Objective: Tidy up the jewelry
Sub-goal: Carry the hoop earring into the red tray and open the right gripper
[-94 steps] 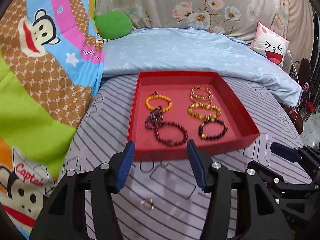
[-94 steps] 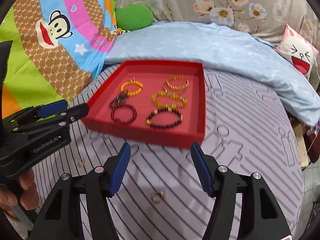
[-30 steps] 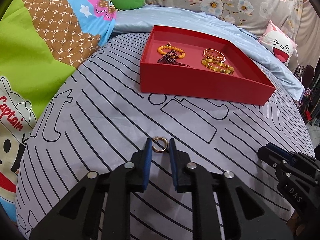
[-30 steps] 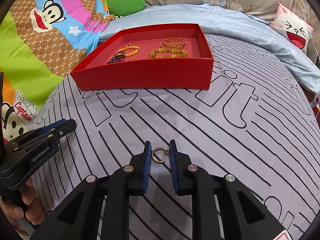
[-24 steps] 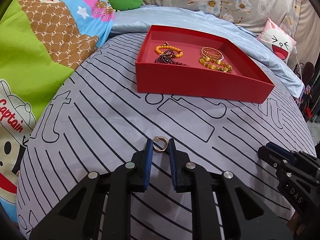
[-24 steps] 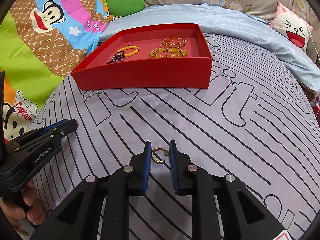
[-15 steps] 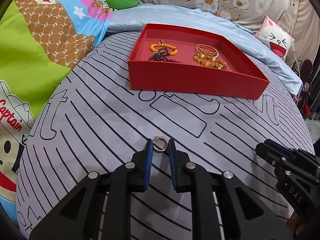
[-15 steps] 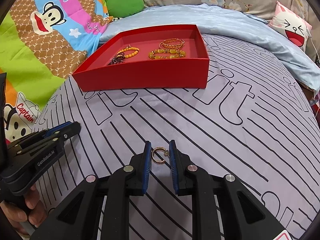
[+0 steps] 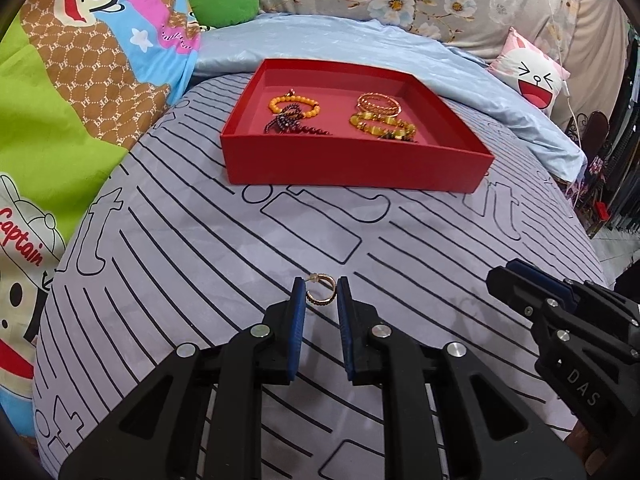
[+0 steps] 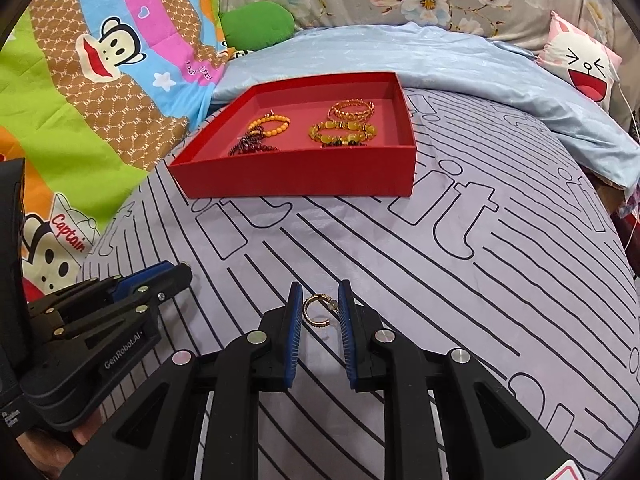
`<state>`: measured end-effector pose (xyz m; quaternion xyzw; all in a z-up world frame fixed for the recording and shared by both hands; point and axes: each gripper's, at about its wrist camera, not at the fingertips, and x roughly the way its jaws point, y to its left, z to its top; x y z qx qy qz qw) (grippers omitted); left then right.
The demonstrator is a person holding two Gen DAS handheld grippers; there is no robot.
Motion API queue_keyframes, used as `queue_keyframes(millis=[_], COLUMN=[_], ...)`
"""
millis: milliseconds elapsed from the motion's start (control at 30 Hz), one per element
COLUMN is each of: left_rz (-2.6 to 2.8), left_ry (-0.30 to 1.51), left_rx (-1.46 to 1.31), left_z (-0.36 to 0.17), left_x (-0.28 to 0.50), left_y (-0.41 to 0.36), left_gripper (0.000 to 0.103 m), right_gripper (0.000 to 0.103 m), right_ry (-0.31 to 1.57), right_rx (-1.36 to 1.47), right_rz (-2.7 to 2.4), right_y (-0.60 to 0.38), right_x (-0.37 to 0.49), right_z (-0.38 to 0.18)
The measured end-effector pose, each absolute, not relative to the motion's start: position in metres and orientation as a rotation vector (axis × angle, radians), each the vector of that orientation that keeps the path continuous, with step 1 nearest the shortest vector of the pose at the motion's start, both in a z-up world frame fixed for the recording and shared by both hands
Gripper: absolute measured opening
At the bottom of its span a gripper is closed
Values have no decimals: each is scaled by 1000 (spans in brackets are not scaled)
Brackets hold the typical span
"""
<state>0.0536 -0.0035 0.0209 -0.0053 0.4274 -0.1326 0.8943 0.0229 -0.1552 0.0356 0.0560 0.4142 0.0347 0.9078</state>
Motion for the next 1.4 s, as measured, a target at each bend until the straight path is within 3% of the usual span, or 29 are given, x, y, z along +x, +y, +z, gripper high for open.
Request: queue_keyframes(millis=[733,1400], left_rz=[-359,-307], left_ry=[719,723], left_rx=[33,82], left_z=[108,102], left_x=[92,217], left_y=[-24,-52], left_gripper=[16,16], right_gripper=[17,17], right_ry=[714,755], right_rx=[87,105], right_rz=[129,109], right_y=[-157,-171], right_x=[80,212], right_z=[112,108])
